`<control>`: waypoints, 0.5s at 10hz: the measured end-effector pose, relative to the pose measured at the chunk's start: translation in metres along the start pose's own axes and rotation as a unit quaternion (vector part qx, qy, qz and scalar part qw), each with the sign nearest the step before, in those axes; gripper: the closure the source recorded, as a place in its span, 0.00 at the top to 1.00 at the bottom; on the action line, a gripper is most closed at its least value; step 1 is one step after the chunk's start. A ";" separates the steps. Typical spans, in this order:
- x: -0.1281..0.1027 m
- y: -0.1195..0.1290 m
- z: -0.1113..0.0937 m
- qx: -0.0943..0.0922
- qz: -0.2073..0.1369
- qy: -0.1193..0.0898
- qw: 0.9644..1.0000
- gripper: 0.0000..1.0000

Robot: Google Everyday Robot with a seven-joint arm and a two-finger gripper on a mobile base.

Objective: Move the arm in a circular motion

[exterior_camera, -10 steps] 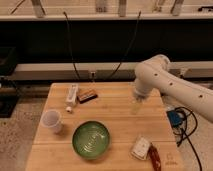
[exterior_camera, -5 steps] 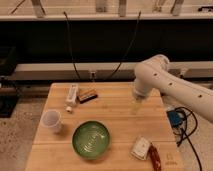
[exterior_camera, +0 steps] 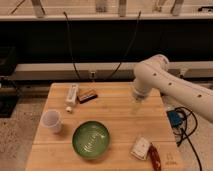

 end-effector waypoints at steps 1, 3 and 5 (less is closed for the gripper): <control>0.001 0.000 0.000 0.000 0.000 0.000 1.000 0.80; 0.001 0.001 0.000 0.000 0.000 0.001 1.000 0.80; 0.000 0.001 0.000 0.000 -0.001 0.001 1.000 0.80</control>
